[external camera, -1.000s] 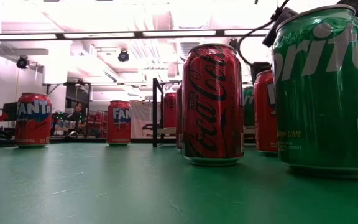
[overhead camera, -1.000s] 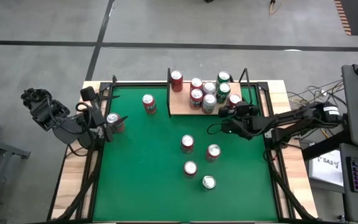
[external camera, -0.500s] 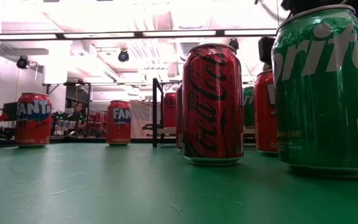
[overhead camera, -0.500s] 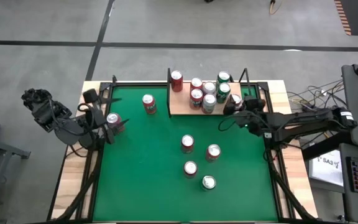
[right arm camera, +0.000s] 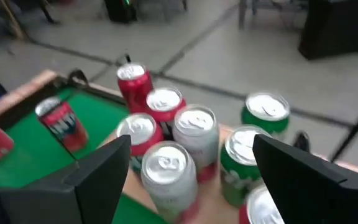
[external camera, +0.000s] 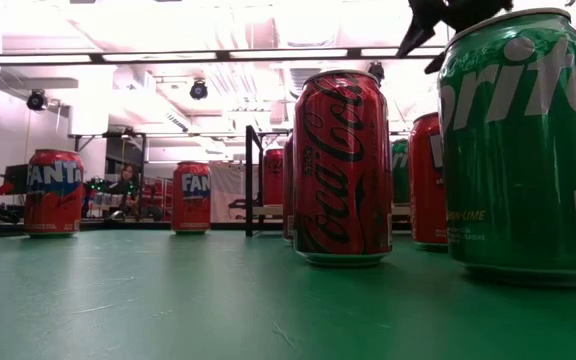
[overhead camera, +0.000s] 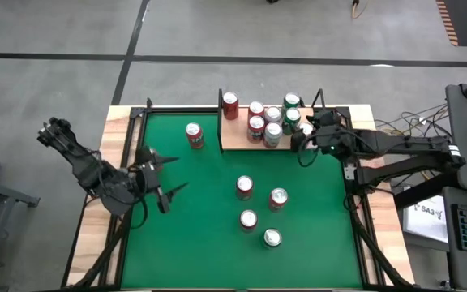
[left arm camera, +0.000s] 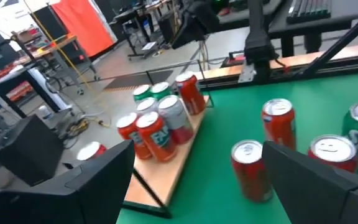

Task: Place canned beverage on shelf
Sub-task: Put the red soda can on the shelf

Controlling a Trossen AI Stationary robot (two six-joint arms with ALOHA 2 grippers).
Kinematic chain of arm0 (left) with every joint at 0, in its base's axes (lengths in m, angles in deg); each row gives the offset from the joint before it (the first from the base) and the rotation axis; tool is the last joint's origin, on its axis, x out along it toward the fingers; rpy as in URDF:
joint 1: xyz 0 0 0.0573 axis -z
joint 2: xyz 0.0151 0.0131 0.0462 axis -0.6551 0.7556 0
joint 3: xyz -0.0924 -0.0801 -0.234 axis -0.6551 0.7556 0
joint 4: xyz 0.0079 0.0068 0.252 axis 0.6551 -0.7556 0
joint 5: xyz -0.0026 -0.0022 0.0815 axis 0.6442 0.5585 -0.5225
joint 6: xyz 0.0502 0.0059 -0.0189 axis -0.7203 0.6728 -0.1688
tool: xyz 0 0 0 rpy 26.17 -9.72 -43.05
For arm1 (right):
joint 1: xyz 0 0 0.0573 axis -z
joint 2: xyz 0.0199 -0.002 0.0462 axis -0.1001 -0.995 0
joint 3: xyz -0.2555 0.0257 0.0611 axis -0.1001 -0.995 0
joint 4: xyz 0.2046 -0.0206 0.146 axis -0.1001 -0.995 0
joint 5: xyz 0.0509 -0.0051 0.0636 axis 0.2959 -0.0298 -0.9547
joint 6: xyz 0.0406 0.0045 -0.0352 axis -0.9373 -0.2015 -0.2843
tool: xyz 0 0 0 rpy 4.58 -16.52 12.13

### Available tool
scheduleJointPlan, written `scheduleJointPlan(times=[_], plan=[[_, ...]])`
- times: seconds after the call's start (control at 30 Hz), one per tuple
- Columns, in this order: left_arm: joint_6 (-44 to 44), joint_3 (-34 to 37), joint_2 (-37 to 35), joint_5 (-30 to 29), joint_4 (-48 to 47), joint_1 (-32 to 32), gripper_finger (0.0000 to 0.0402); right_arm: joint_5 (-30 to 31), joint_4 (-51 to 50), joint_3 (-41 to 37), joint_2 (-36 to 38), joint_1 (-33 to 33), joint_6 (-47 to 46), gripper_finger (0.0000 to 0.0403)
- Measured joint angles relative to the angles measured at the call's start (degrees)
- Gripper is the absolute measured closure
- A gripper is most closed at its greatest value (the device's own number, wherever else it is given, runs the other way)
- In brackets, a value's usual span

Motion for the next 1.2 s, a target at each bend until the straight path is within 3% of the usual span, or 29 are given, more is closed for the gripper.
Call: scheduleJointPlan(times=[0.13, 0.27, 0.4, 0.63, 0.93, 1.2], plan=[[0.84, 1.23, 1.31, -0.04, 4.88, 0.32, 0.0066, -2.99, -20.20, 11.53, -4.99, 1.39, -7.46, 0.0093], [1.27, 1.31, 2.76, -0.07, 5.98, 0.50, 0.0066, -7.10, -34.33, 19.78, -9.63, 3.18, -11.43, 0.0146], [1.71, 1.31, 3.67, -0.25, 7.38, 0.50, 0.0066, -12.98, -39.66, 23.82, -12.67, 5.11, -11.01, 0.0225], [1.58, 1.33, 4.81, -0.28, 10.53, 0.50, 0.0066, -22.43, -40.06, 23.49, -15.08, 9.55, -4.41, 0.0380], [1.77, 1.27, 6.52, -0.29, 12.86, 0.50, 0.0066, -22.88, -40.58, 21.41, -18.16, 16.55, 2.99, 0.0394], [1.75, 1.20, 6.97, -0.39, 13.02, 0.50, 0.0066, -22.45, -37.15, 16.50, -18.53, 18.64, 6.31, 0.0394]])
